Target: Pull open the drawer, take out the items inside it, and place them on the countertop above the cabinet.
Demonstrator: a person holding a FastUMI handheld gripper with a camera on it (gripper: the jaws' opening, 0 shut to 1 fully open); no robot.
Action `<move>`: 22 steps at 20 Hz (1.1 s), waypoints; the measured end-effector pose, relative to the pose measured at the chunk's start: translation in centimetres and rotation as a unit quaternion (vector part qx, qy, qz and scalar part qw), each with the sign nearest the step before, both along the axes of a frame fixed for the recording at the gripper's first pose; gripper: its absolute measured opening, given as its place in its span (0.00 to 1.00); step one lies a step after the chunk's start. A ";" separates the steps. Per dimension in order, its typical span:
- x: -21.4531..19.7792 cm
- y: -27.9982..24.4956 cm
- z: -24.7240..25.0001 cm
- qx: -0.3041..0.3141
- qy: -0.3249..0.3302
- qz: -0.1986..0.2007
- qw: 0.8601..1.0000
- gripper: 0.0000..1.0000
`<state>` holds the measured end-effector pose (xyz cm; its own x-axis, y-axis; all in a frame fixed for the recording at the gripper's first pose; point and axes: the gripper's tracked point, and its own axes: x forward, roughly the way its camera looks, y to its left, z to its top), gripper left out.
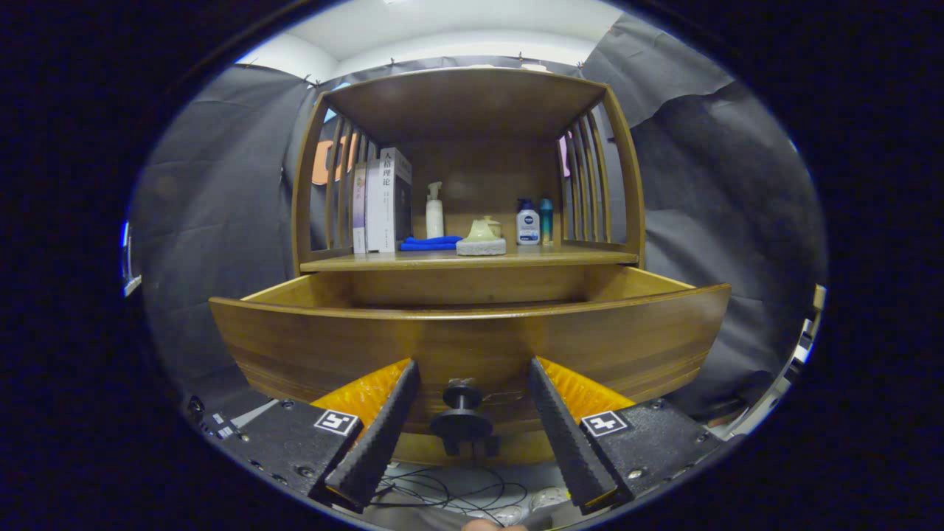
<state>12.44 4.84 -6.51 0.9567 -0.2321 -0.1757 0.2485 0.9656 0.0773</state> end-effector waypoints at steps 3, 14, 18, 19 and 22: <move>0.1 0.0 0.0 0.000 -0.004 -0.001 1.000 0.95; 1.8 -0.5 0.3 -0.004 -0.004 -0.001 1.000 0.96; 3.0 -0.7 0.8 -0.017 -0.006 -0.002 1.000 0.96; 3.3 -0.8 0.8 -0.019 -0.007 -0.002 1.000 0.96; 4.3 -1.1 0.9 -0.019 -0.006 -0.003 1.000 0.96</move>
<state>16.69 3.79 -5.56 0.9573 -0.2439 -0.1549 0.2532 0.9665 0.0429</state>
